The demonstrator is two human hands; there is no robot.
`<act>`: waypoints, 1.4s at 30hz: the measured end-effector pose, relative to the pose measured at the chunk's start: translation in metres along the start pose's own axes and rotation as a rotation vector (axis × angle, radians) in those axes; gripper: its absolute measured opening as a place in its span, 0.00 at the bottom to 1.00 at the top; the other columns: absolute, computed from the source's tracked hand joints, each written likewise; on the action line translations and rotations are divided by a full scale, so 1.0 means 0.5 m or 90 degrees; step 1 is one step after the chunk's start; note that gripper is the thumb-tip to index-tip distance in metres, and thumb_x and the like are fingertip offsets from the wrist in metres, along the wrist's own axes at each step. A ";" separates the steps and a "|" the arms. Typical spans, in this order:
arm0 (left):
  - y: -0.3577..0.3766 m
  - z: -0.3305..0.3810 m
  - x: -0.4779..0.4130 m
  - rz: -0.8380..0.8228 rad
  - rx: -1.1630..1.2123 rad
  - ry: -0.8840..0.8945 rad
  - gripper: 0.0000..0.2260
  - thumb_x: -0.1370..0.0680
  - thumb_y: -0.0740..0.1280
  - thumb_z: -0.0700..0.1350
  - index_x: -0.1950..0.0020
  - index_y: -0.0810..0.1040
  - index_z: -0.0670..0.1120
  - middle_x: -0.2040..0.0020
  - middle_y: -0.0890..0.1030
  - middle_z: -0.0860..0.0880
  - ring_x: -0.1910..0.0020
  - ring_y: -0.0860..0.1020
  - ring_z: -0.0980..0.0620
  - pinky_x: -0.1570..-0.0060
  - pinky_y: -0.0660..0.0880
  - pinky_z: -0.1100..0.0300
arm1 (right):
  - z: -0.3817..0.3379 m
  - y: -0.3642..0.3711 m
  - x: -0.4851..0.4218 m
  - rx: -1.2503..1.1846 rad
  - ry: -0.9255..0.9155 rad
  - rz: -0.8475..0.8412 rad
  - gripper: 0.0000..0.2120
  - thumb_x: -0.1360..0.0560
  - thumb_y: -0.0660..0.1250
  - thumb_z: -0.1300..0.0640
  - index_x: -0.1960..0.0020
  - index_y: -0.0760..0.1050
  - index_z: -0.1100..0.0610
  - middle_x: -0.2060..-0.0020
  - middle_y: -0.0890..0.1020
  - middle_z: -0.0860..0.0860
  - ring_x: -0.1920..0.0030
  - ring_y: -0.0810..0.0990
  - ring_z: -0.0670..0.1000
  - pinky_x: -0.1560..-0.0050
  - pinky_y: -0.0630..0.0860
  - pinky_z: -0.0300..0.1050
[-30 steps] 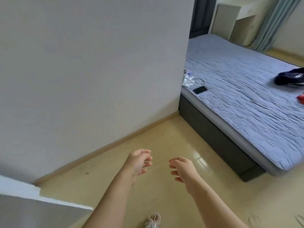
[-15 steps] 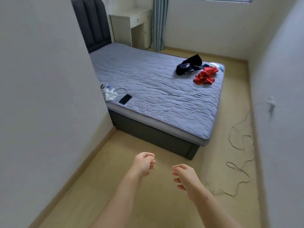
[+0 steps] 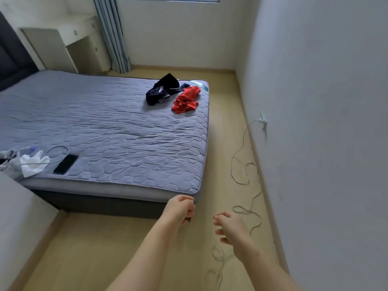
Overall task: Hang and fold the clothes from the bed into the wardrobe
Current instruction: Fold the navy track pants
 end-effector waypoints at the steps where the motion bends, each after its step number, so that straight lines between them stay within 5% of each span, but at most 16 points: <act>1: 0.025 0.021 -0.019 -0.004 0.003 0.001 0.07 0.22 0.58 0.38 0.50 0.75 0.46 0.62 0.77 0.50 0.66 0.73 0.55 0.68 0.66 0.64 | -0.013 -0.026 -0.024 -0.001 0.001 0.004 0.06 0.23 0.59 0.61 0.55 0.74 0.56 0.63 0.75 0.50 0.66 0.72 0.49 0.68 0.65 0.38; 13: 0.143 0.223 -0.310 -0.007 -0.028 -0.022 0.07 0.22 0.59 0.38 0.51 0.75 0.47 0.59 0.77 0.48 0.63 0.74 0.54 0.65 0.67 0.62 | -0.174 -0.151 -0.312 -0.065 0.053 0.011 0.07 0.23 0.58 0.62 0.58 0.74 0.57 0.65 0.74 0.50 0.68 0.71 0.48 0.67 0.65 0.39; 23: 0.177 0.505 -0.658 -0.024 -0.028 -0.007 0.09 0.23 0.58 0.38 0.57 0.74 0.49 0.64 0.76 0.50 0.66 0.74 0.55 0.66 0.65 0.63 | -0.504 -0.182 -0.664 0.084 -0.045 0.005 0.06 0.24 0.59 0.59 0.52 0.75 0.54 0.62 0.75 0.47 0.58 0.74 0.50 0.65 0.67 0.39; 33: 0.198 0.759 -0.928 0.005 0.016 0.000 0.08 0.23 0.60 0.39 0.57 0.75 0.49 0.62 0.78 0.51 0.63 0.77 0.55 0.63 0.68 0.62 | -0.704 -0.222 -0.951 0.009 0.022 -0.030 0.07 0.24 0.58 0.61 0.56 0.74 0.56 0.66 0.75 0.50 0.68 0.71 0.48 0.69 0.65 0.38; 42: 0.252 1.021 -1.234 0.099 0.051 -0.017 0.07 0.22 0.59 0.39 0.52 0.75 0.48 0.61 0.78 0.50 0.63 0.76 0.55 0.63 0.67 0.62 | -0.983 -0.322 -1.315 0.081 -0.067 -0.080 0.07 0.24 0.58 0.61 0.58 0.74 0.54 0.64 0.75 0.48 0.63 0.73 0.49 0.67 0.66 0.39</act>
Point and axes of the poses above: each hand's wrist, its own x-axis away from the middle knuckle, its own y-axis out of the palm, z = x × y, the point moved 8 cm from there along -x, towards the middle knuckle
